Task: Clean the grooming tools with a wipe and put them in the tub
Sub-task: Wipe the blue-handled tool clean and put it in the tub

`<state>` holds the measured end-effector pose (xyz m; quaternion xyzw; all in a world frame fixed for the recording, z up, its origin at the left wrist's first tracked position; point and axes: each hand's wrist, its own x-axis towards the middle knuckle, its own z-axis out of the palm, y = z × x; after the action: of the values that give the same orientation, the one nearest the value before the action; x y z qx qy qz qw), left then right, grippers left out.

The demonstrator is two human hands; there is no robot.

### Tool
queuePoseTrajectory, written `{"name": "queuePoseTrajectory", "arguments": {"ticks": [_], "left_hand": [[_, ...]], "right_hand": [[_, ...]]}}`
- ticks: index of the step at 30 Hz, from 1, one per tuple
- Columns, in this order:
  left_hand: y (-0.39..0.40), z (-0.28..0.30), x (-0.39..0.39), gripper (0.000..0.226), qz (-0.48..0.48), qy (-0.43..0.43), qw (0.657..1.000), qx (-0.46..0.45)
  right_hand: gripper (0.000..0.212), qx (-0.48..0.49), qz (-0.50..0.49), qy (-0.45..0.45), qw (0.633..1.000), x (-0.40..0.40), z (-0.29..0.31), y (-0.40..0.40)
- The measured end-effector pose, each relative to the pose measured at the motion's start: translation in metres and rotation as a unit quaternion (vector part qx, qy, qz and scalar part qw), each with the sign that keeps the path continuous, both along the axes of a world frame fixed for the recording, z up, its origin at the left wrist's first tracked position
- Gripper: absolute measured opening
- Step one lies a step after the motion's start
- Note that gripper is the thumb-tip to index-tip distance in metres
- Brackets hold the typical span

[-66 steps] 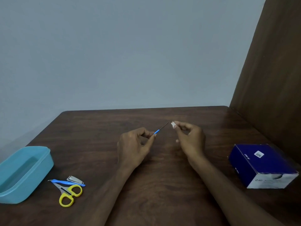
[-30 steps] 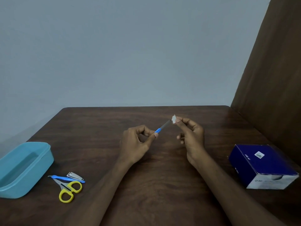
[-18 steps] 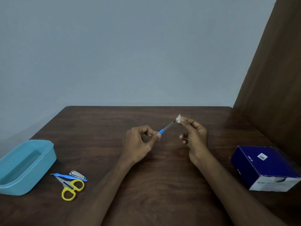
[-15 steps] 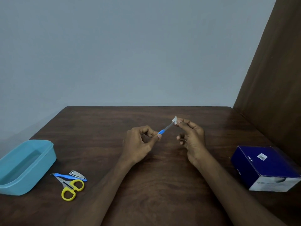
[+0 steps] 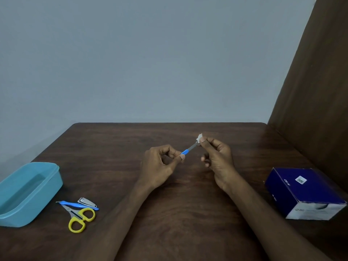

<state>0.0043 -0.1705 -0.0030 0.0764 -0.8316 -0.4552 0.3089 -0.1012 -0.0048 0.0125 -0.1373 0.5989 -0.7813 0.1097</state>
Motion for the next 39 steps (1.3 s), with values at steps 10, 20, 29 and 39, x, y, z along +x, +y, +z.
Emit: {"name": "queuePoseTrajectory", "arguments": {"ticks": [10,20,29,39], "left_hand": [[-0.001,0.006,-0.001,0.017,-0.015,0.032,0.989,0.143],[-0.001,0.004,-0.001,0.015,-0.033,0.029,0.986,0.161],[0.002,0.006,0.001,0.016,-0.034,0.012,0.99,0.136],[0.002,0.007,0.003,0.015,-0.063,0.007,0.992,0.105]], "right_hand": [[0.011,-0.088,-0.044,-0.055,0.994,0.002,0.004,0.0],[0.01,-0.099,-0.053,-0.092,0.989,0.014,0.003,-0.008],[0.014,-0.079,-0.038,-0.093,0.992,0.015,0.005,-0.005],[0.007,-0.054,-0.018,-0.044,0.997,0.015,0.005,-0.004]]}}
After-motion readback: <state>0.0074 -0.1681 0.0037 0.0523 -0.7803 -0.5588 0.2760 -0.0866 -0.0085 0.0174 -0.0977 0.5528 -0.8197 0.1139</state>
